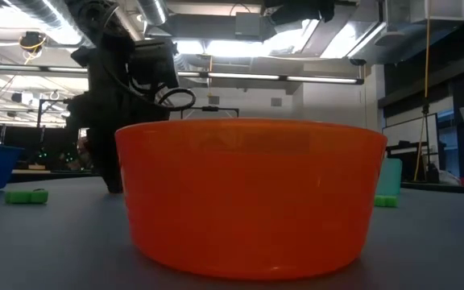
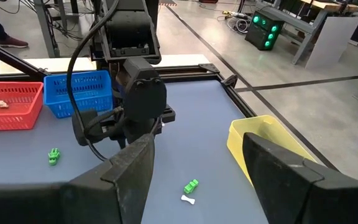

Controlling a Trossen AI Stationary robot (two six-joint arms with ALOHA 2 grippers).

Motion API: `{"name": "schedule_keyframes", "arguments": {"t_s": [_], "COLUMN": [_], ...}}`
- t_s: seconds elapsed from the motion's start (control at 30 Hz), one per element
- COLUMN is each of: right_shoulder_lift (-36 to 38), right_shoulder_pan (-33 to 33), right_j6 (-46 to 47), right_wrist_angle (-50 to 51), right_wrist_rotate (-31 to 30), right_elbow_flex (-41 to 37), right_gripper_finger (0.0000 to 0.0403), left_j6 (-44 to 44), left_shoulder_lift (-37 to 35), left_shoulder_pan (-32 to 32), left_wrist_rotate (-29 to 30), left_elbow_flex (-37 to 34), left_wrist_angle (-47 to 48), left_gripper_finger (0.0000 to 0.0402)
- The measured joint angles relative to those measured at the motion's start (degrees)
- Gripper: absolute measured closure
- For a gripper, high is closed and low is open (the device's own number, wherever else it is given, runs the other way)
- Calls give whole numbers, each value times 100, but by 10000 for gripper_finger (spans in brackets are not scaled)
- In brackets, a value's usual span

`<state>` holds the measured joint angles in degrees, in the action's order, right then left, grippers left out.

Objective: Sort Halloween decoration
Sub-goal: Put the orange pumpkin toy into the yellow bin

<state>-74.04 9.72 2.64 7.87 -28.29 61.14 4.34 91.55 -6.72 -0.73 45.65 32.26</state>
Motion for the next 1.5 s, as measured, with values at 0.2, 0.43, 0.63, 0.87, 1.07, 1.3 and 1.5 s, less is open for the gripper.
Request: {"name": "schedule_keyframes", "arguments": {"t_s": [0.2,0.43,0.63,0.87,1.07,1.3,1.5], "right_shoulder_lift": [0,0,0,0,-77,-410,-718], "right_shoulder_pan": [-2,-2,0,0,0,0,0], "right_j6": [-1,0,2,4,5,5,3], "right_wrist_angle": [-3,-6,1,48,132,131,134], "right_wrist_rotate": [2,2,3,4,0,-1,-9], "right_elbow_flex": [-2,-2,-2,-2,-4,-4,-4], "right_gripper_finger": [157,157,157,157,157,157,157], "left_j6": [-70,-784,-1956,-2401,-2289,-2092,-1793], "left_shoulder_lift": [-3,-7,-18,-18,-22,-22,-22], "left_shoulder_pan": [-51,-418,-968,-1831,-2470,-2831,-2868], "left_wrist_rotate": [20,448,1038,1069,1028,1025,1021], "left_elbow_flex": [758,1803,2208,2212,1950,1569,1408], "left_wrist_angle": [17,-177,-1453,-2205,-2295,-2304,-2634], "left_gripper_finger": [330,330,326,324,324,323,309]}}
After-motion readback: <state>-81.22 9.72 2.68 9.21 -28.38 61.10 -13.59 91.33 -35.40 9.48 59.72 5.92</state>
